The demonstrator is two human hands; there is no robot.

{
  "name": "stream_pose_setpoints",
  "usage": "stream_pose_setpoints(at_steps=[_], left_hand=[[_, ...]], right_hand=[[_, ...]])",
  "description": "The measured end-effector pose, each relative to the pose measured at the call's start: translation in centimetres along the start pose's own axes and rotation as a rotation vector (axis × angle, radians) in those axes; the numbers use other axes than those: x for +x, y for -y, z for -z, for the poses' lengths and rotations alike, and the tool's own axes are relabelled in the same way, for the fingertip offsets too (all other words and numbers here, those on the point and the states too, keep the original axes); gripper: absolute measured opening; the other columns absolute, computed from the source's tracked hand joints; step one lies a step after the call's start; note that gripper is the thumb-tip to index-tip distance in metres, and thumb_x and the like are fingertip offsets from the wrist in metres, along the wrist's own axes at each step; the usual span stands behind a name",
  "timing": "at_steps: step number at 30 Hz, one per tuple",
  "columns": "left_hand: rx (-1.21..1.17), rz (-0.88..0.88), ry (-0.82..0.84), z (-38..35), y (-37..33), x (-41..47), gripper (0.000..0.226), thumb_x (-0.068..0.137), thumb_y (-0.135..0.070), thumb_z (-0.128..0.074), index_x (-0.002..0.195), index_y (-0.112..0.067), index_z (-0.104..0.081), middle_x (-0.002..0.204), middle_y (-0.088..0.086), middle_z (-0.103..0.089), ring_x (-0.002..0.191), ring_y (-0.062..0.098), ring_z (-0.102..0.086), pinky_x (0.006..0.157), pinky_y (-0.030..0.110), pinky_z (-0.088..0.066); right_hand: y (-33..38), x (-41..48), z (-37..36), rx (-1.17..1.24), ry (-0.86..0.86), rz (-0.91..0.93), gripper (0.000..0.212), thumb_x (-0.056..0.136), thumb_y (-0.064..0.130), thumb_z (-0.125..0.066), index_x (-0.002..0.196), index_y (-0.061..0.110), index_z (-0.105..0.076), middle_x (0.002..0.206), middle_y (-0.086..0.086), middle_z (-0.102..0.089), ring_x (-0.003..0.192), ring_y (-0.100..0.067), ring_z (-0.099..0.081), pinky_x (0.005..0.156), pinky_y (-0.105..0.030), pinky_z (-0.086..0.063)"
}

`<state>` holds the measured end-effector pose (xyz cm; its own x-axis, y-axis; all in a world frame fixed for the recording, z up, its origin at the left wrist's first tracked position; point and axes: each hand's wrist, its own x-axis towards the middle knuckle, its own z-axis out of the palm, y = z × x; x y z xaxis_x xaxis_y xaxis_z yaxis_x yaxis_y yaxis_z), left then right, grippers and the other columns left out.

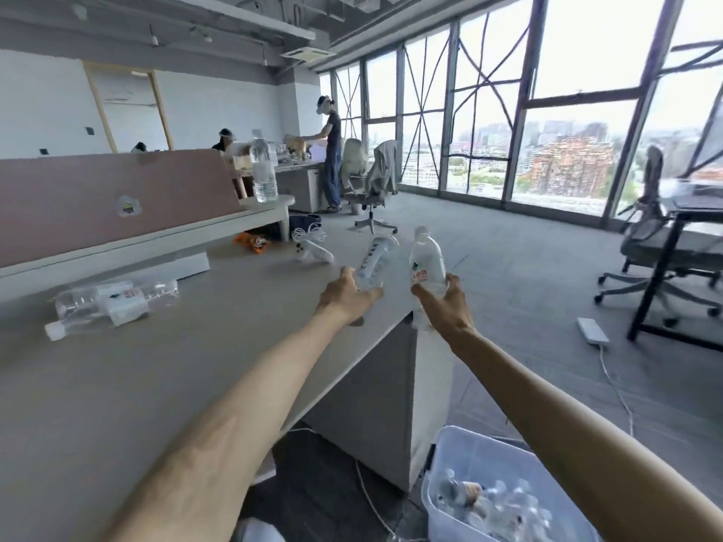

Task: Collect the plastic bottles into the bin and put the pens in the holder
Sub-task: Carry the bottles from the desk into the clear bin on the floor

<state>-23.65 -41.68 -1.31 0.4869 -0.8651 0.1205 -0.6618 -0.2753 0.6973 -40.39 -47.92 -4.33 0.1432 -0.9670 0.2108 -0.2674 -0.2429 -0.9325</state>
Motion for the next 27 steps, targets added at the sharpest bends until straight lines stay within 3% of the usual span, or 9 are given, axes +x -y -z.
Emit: stream_pose_setpoints(at_steps=[4,8,15,21,24,27], left_hand=[[-0.011,-0.039,0.092,-8.6,-4.5,-0.6,0.067,0.076,-0.056,-0.062,0.13,-0.023,-0.041,0.12,0.006,-0.061,0.094,0.025,-0.059,0.075,0.029,-0.043],[-0.002,-0.008,0.252,-17.7,-4.7,-3.2,0.071,0.08,-0.055,-0.06,0.136,-0.016,-0.038,0.129,0.011,-0.055,0.115,0.029,-0.055,0.083,0.03,-0.042],[0.061,0.209,0.529,-28.4,1.1,-7.6,0.066,0.076,-0.05,-0.065,0.128,-0.017,-0.042,0.127,0.012,-0.057,0.107,0.029,-0.058,0.088,0.034,-0.048],[0.033,0.267,0.637,-33.6,4.2,-8.4,0.072,0.078,-0.04,-0.066,0.139,-0.017,-0.036,0.128,0.012,-0.057,0.108,0.029,-0.057,0.088,0.034,-0.049],[0.07,0.282,0.649,-35.4,4.7,-7.4,0.076,0.08,-0.038,-0.065,0.142,-0.012,-0.031,0.13,0.014,-0.054,0.106,0.028,-0.056,0.082,0.032,-0.046],[0.179,0.224,0.536,-36.8,4.5,-5.7,0.076,0.084,-0.038,-0.061,0.144,-0.006,-0.026,0.144,0.018,-0.038,0.125,0.034,-0.045,0.097,0.038,-0.042]], right_hand=[[-5.7,-0.5,7.2,0.009,-0.136,-0.125,0.057,0.064,0.056,-0.064,0.108,0.024,-0.048,0.096,-0.006,-0.065,0.089,-0.028,-0.066,0.078,-0.053,-0.059],[-13.3,-3.2,11.7,-0.034,-0.19,-0.282,0.061,0.069,0.05,-0.067,0.119,0.018,-0.052,0.099,-0.01,-0.066,0.089,-0.03,-0.066,0.079,-0.053,-0.059],[-23.3,-8.6,16.0,-0.159,-0.153,-0.473,0.061,0.078,0.047,-0.067,0.127,0.017,-0.047,0.101,-0.009,-0.064,0.087,-0.028,-0.065,0.082,-0.047,-0.058],[-26.6,-9.8,19.5,-0.249,-0.077,-0.475,0.061,0.075,0.048,-0.069,0.126,0.02,-0.048,0.099,-0.003,-0.064,0.087,-0.023,-0.066,0.082,-0.047,-0.058],[-27.6,-9.8,21.0,-0.259,-0.075,-0.481,0.064,0.07,0.051,-0.067,0.125,0.021,-0.05,0.092,0.005,-0.062,0.079,-0.01,-0.062,0.068,-0.032,-0.053],[-28.9,-9.5,21.9,-0.265,-0.084,-0.482,0.069,0.067,0.052,-0.066,0.128,0.022,-0.051,0.096,0.004,-0.062,0.078,-0.003,-0.058,0.065,-0.026,-0.045]])
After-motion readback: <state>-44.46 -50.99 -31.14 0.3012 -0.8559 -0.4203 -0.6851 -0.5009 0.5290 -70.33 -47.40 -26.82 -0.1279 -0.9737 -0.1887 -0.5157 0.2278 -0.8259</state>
